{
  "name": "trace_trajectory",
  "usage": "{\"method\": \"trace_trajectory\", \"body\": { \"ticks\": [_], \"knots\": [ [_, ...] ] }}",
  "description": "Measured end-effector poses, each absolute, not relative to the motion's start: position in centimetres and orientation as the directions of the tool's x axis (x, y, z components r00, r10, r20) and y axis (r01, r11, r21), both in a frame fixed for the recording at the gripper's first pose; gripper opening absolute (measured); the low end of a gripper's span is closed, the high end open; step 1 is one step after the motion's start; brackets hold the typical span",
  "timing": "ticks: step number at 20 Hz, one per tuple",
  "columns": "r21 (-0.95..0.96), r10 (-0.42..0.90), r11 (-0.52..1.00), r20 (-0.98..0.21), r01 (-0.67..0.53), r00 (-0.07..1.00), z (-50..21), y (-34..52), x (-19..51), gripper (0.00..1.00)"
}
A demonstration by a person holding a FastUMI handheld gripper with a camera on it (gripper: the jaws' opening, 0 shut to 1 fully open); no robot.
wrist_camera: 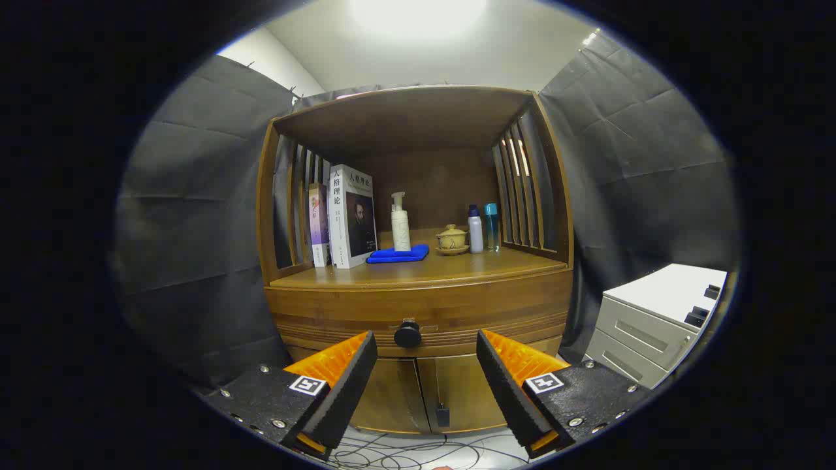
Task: Pull open the drawer, take out the items inside it, and place them on the countertop above the cabinet.
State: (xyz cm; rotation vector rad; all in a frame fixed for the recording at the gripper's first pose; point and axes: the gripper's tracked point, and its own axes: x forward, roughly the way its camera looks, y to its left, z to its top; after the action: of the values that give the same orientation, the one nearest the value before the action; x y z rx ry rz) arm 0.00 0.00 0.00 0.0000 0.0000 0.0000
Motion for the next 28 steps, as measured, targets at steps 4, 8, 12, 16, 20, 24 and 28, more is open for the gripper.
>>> {"method": "trace_trajectory", "body": {
  "ticks": [4,8,12,16,20,24,28],
  "knots": [
    [-0.005,-0.005,1.000,0.013,0.005,1.000,0.0,0.1,0.0,0.95],
    [-0.005,-0.007,1.000,0.011,0.007,1.000,0.0,0.1,0.1,0.95],
    [-0.006,-0.012,1.000,0.029,0.013,0.999,0.3,0.1,-0.1,0.95],
    [-0.001,-0.023,1.000,0.032,0.023,0.999,0.2,0.2,0.0,0.95],
    [0.001,-0.033,0.999,0.063,0.033,0.997,1.2,0.1,-0.4,0.95],
    [-0.003,-0.038,0.999,0.108,0.039,0.993,2.7,0.4,-0.5,0.95],
    [0.013,-0.039,0.999,0.137,0.037,0.990,4.1,2.2,2.0,0.95]
  ]
}}
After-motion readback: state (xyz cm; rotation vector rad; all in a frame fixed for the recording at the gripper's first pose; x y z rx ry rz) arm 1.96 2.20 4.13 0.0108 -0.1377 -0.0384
